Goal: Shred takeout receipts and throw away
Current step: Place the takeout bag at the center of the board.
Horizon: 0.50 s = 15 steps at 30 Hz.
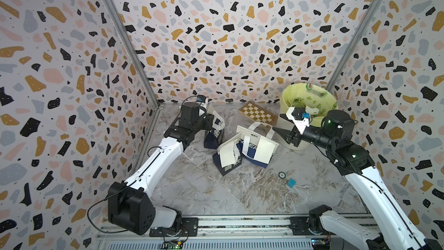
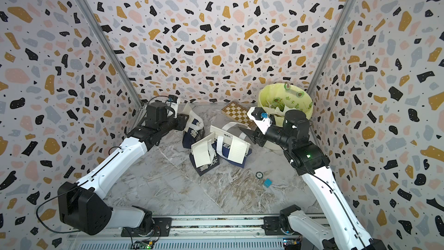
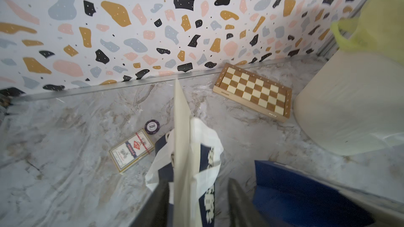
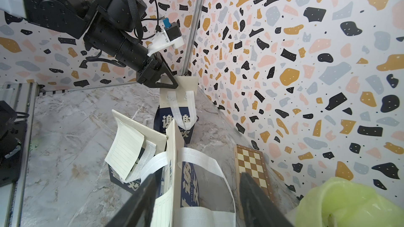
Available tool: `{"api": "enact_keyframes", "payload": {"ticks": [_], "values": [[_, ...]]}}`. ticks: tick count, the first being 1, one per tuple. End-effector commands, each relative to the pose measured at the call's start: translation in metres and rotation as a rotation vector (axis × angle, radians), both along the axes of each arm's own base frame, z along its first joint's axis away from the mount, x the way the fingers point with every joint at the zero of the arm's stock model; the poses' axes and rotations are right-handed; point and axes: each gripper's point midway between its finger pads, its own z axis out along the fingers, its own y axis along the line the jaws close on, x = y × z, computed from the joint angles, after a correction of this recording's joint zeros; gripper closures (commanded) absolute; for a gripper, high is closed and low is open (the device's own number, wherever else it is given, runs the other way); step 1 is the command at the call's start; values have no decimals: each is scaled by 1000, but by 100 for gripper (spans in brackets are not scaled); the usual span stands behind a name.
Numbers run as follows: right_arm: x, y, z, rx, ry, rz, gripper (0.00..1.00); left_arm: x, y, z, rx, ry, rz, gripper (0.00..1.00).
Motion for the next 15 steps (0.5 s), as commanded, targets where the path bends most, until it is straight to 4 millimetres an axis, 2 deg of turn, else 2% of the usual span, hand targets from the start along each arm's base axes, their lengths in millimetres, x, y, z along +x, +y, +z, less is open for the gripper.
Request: {"api": "enact_keyframes", "payload": {"ticks": [1, 4, 8, 15], "values": [[-3, 0, 2, 12, 7, 0, 37, 1, 0, 7, -22, -2, -4, 40], [-4, -1, 3, 19, 8, -4, 38, 0, 5, 14, -6, -28, 13, 26], [-4, -1, 3, 21, 11, -7, 38, 0, 11, 36, 24, -91, 16, 15], [-1, 0, 5, 24, 15, -6, 38, -6, 17, 56, 35, -136, 13, 10]]}}
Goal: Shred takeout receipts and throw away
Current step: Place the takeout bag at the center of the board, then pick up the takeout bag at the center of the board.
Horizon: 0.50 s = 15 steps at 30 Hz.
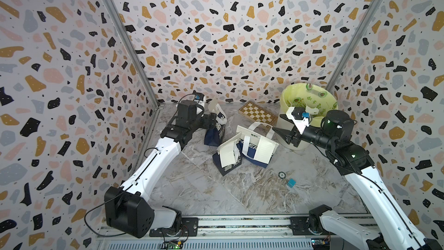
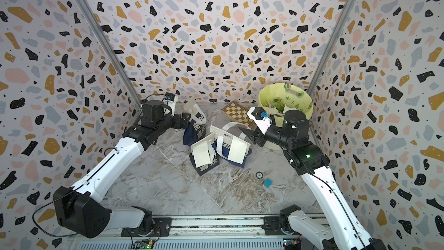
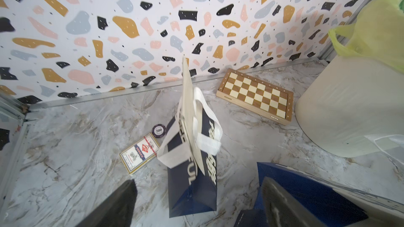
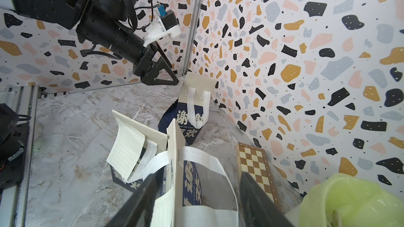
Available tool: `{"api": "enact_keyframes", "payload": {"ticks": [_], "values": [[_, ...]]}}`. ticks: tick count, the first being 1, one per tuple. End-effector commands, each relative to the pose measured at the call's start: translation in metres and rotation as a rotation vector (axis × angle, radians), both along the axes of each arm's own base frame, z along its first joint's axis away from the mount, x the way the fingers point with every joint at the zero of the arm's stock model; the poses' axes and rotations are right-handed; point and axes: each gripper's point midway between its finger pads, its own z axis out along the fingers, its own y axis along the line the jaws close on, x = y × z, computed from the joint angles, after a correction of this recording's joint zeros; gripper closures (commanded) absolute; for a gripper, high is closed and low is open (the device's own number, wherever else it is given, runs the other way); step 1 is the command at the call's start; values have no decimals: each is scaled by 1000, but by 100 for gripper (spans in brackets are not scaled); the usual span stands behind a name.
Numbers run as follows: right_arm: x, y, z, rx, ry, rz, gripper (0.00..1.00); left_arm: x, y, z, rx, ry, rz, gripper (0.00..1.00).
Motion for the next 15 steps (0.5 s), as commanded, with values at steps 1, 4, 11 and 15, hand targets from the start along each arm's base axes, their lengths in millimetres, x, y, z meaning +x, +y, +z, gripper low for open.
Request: {"api": "enact_keyframes", "payload": {"ticks": [1, 4, 11, 15], "values": [[-2, 1, 7, 14, -6, 2, 38, -5, 4, 32, -6, -81, -6, 10], [-1, 1, 7, 18, 0, 2, 38, -16, 2, 46, -32, -110, -33, 10], [-2, 5, 6, 25, 28, 17, 38, -80, -11, 63, -75, -191, -221, 16], [-7, 18, 4, 59, 91, 57, 40, -126, -23, 58, -101, -220, -382, 18]]}}
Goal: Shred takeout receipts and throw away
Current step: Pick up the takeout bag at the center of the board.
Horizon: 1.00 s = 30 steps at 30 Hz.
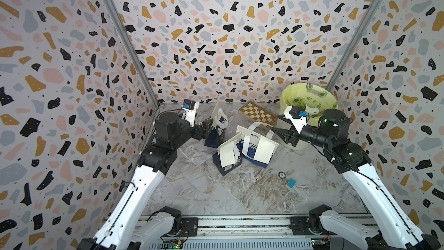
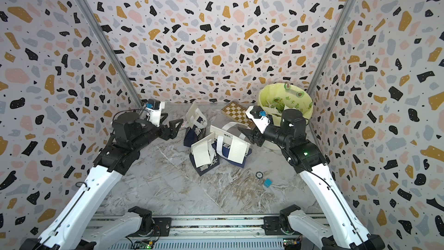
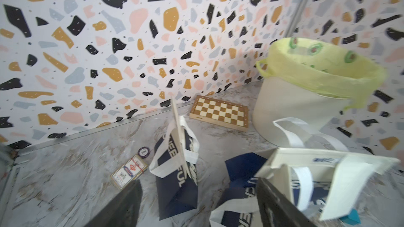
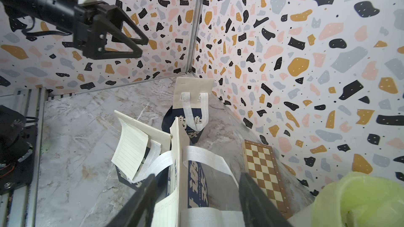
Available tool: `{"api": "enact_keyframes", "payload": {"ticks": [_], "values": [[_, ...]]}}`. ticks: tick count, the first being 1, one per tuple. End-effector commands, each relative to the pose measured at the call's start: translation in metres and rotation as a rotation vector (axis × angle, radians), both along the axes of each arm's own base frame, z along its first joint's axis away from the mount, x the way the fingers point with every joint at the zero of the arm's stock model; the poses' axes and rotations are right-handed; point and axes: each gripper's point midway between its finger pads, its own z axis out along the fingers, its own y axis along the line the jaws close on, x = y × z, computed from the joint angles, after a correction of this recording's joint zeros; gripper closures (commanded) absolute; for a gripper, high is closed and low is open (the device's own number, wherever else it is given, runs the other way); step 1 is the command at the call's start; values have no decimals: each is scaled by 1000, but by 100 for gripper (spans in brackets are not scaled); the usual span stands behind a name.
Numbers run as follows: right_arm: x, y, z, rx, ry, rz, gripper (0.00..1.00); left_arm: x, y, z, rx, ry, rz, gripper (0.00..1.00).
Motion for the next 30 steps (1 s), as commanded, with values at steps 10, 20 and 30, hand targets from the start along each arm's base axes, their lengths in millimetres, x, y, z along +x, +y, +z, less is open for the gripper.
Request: {"api": "enact_keyframes", "payload": {"ticks": [10, 20, 30], "values": [[-63, 105, -54, 84, 191, 192, 42, -54, -49, -38, -40, 199, -347, 22], [-65, 116, -100, 58, 278, 118, 42, -64, -66, -78, 191, 389, -349, 41], [-69, 115, -102, 42, 303, 129, 41, -42, -76, -84, 249, 404, -341, 68]]}}
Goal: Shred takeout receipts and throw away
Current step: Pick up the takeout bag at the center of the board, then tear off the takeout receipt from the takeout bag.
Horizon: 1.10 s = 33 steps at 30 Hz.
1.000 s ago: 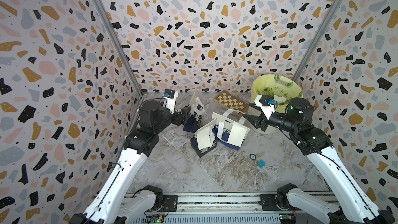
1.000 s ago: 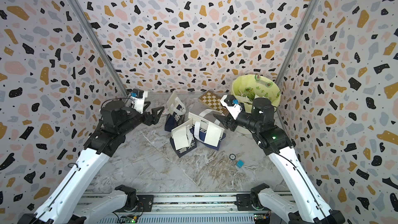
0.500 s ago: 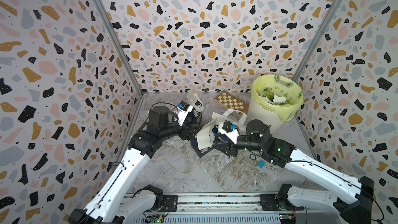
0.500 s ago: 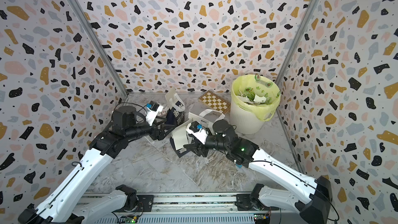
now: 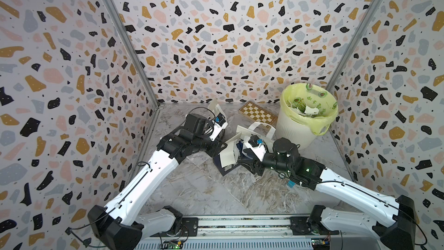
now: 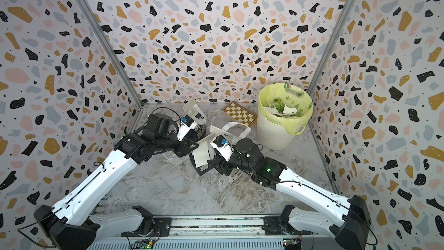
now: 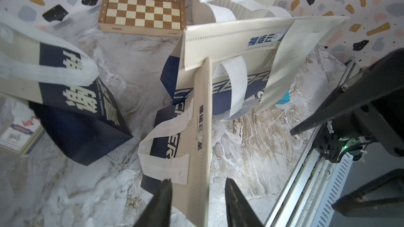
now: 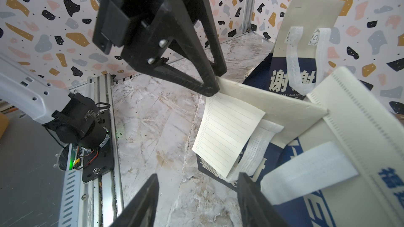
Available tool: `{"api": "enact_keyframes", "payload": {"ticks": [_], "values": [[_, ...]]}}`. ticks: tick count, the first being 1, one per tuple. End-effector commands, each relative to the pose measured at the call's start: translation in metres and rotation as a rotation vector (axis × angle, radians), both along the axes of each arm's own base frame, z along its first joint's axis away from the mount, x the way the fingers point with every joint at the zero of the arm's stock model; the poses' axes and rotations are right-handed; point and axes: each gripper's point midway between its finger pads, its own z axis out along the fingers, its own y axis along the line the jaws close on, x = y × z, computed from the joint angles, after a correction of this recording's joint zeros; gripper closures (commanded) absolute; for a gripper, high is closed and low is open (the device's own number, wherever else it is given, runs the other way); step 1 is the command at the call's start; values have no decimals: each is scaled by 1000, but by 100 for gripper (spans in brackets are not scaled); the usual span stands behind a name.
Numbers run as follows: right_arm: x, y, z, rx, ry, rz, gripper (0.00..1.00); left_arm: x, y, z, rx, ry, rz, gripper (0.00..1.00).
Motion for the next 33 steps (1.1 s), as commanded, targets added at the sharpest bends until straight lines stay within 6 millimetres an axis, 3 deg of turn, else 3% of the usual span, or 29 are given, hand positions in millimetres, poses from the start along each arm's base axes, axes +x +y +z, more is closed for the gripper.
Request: {"api": "enact_keyframes", "payload": {"ticks": [1, 8, 13, 23, 29, 33], "values": [[-1, 1, 19, 45, -9, -1, 41, 5, -5, 8, -3, -30, -19, 73], [-3, 7, 18, 40, 19, 28, 41, 11, -16, 5, -58, -6, -6, 100], [-3, 13, 9, 28, 33, 49, 41, 5, -8, 14, -62, -47, 15, 100], [4, 46, 3, 24, 12, 125, 36, -46, 24, 10, -129, -147, 35, 100], [-20, 66, -3, 3, -39, 259, 36, -57, 31, 5, -137, -163, 36, 100], [-24, 71, -8, 4, -28, 281, 38, -61, 28, 8, -186, -177, 25, 100]]}}
